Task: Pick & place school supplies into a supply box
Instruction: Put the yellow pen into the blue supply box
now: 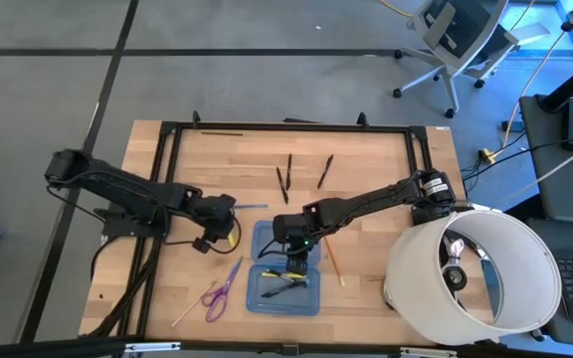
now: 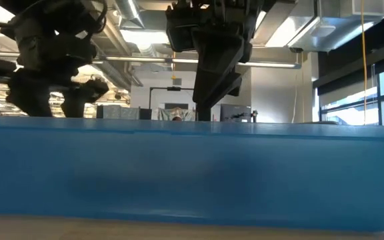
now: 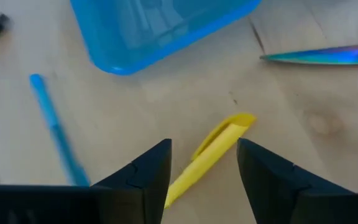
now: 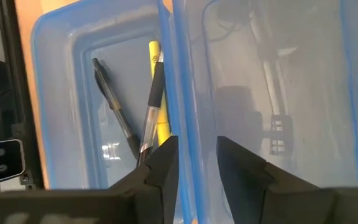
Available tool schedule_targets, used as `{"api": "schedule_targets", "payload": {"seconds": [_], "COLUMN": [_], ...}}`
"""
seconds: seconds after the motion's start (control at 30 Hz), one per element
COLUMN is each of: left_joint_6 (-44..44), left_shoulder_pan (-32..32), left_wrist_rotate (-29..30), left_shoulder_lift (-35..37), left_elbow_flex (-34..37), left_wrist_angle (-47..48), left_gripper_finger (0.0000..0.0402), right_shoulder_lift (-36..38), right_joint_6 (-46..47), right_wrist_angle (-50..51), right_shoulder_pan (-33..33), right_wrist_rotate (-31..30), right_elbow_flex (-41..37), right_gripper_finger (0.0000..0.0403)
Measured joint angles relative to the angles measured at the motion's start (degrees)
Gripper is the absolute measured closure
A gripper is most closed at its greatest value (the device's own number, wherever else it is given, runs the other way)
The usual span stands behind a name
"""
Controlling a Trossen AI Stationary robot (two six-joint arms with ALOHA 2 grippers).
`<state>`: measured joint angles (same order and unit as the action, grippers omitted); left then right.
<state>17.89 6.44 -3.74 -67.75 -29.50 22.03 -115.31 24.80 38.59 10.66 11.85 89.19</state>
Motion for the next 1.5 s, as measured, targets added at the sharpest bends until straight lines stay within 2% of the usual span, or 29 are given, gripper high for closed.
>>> {"api": "schedule_targets", "payload": {"seconds": [0.23,0.37,0.53,0.63,0.9,1.13,1.5], "left_joint_6": [5.26,5.38,5.29,4.91,-2.58,-3.91,-8.33], "left_shoulder_pan": [0.33,0.33,0.28,0.24,0.27,0.28,0.34], "left_wrist_rotate": [-0.61,0.77,-0.69,-2.06,-3.06,-3.42,-3.90], "left_shoulder_lift": [-6.19,-9.93,-12.94,-13.12,-12.91,-12.65,-12.91], "left_elbow_flex": [0.00,0.00,-0.41,-0.31,-0.13,-0.39,-6.56], "left_wrist_angle": [-2.28,-4.31,-4.09,-4.09,-4.22,-4.10,1.94], "left_gripper_finger": [0.0226,0.0226,0.0230,0.0242,0.0300,0.0344,0.0352], "right_shoulder_lift": [0.00,0.00,0.00,0.00,0.00,0.00,0.00], "right_joint_6": [-0.03,0.11,0.15,0.15,0.13,0.17,0.20], "right_wrist_angle": [0.00,-0.08,-0.10,-0.09,-0.09,-0.05,2.99], "right_shoulder_pan": [0.00,0.02,0.02,0.02,0.03,0.02,-0.12], "right_wrist_rotate": [-0.87,-0.87,-0.85,-0.82,-0.82,-0.78,-0.82], "right_elbow_flex": [-0.02,-0.02,-0.02,-0.04,-0.04,-0.04,-0.04], "right_gripper_finger": [0.0290,0.0290,0.0290,0.0290,0.0290,0.0290,0.0290]}}
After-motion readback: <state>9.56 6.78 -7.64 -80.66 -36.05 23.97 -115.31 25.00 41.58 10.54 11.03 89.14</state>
